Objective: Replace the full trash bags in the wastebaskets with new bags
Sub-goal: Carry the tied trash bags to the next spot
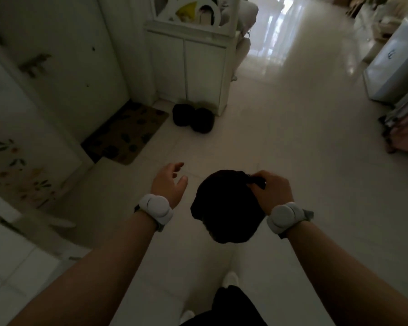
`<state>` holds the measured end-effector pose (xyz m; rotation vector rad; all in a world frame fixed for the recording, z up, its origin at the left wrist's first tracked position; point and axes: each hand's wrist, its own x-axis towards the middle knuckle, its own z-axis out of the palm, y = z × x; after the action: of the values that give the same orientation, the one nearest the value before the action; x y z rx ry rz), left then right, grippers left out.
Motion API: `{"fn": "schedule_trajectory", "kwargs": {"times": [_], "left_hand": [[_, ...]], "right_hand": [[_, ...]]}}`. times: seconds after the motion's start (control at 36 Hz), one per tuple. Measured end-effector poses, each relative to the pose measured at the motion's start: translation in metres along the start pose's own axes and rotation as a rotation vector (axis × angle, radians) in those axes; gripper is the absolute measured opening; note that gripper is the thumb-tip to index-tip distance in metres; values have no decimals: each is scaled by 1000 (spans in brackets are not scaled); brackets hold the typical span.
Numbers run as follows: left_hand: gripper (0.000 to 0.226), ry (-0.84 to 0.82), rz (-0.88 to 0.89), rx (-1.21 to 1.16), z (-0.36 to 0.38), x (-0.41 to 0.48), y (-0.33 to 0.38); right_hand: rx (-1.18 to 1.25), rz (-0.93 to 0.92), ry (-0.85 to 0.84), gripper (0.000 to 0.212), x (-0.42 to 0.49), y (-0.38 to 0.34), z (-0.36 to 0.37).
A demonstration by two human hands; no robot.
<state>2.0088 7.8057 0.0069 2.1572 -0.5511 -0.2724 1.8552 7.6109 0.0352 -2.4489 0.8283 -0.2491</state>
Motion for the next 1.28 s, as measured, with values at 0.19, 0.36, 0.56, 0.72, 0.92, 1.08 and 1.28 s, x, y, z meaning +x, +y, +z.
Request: {"fn": "schedule_trajectory", "kwargs": {"times": [0.19, 0.36, 0.56, 0.72, 0.92, 1.08, 1.28], "left_hand": [[38, 47, -50, 32, 11, 104, -6], [38, 98, -126, 54, 15, 182, 4], [39, 149, -196, 50, 8, 254, -2], [40, 178, -278, 36, -10, 337, -31], [43, 182, -294, 21, -32, 446, -61], [43, 159, -280, 28, -54, 547, -67], [41, 129, -291, 39, -53, 648, -73]], "right_hand": [[-8, -48, -55, 16, 125, 3, 16], [-25, -94, -114, 17, 230, -4, 15], [-38, -155, -166, 18, 323, -23, 25], [-32, -189, -193, 17, 414, -51, 54], [-48, -183, -207, 17, 517, -96, 87], [-22, -194, -213, 17, 598, -126, 103], [6, -210, -251, 18, 692, -143, 127]]}}
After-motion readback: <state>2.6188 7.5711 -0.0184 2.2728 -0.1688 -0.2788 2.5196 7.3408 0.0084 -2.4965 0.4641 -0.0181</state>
